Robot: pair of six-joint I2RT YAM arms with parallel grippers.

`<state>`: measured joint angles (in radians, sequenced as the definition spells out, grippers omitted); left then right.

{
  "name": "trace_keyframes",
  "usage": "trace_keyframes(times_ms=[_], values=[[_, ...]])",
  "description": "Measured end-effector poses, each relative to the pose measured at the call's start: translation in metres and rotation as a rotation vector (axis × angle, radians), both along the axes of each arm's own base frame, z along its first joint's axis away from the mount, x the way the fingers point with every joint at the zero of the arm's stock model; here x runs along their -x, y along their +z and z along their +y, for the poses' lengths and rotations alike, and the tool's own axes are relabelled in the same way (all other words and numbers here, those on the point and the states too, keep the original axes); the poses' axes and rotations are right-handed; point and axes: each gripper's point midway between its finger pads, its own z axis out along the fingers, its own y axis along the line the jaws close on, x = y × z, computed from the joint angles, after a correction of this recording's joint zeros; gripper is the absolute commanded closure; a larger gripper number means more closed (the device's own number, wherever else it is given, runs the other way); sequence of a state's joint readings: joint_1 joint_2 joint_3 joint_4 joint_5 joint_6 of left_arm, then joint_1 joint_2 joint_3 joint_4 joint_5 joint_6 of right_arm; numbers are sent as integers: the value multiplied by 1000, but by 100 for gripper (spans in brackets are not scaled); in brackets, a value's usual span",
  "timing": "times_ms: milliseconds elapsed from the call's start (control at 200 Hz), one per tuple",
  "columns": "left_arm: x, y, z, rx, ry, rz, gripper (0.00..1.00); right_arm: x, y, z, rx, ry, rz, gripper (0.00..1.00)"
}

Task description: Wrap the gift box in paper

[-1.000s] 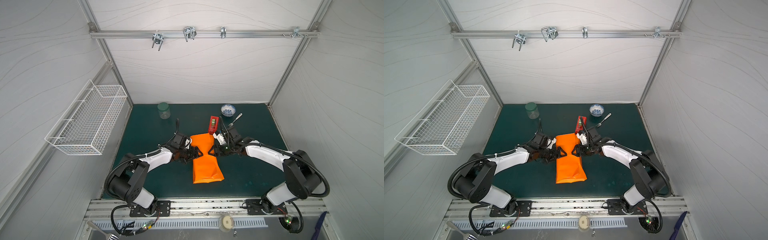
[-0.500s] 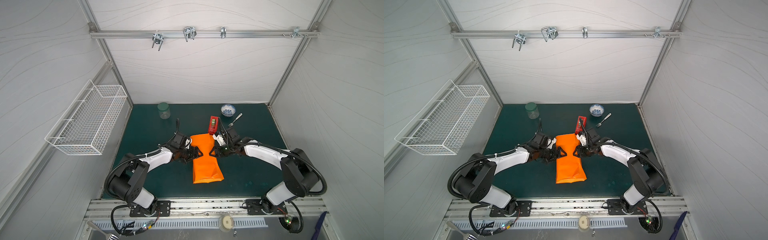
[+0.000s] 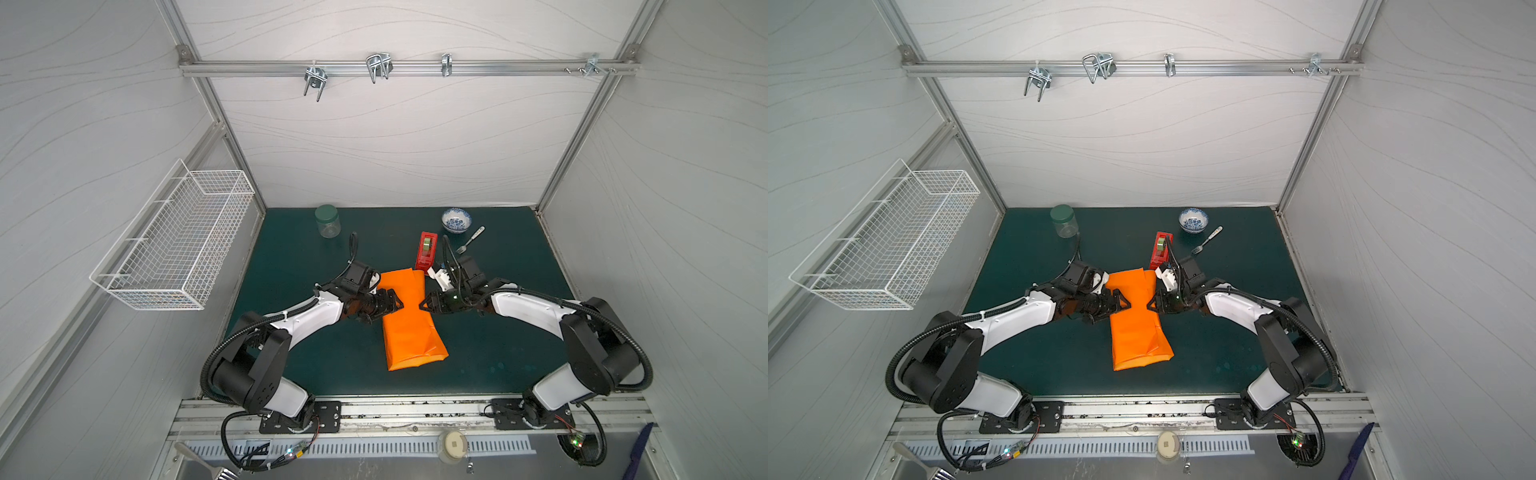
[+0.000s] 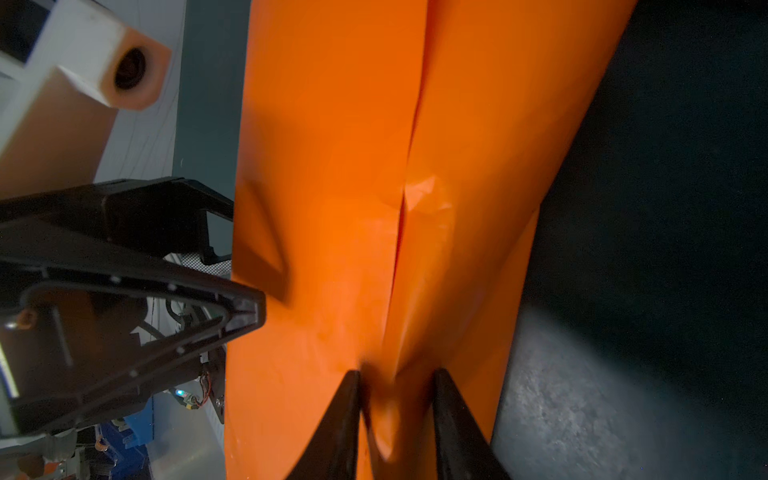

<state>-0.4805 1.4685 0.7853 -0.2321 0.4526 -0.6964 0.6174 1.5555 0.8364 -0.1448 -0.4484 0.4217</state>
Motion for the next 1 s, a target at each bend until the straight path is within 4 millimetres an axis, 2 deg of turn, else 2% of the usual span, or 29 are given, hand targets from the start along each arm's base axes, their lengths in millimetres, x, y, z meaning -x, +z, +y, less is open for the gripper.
trace_keyframes(times_ms=[170, 500, 765, 1000], values=[[1, 6, 5, 10, 19, -11, 17, -1, 1, 0, -10, -10, -3, 75], [12, -8, 10, -7, 17, 38, 19, -2, 3, -1, -20, -37, 7, 80], [12, -15, 1, -5, -27, 57, 19, 0, 4, -1, -47, -70, 19, 79], [7, -15, 0, -9, -49, 43, 20, 5, 5, -1, -61, -114, 32, 74]])
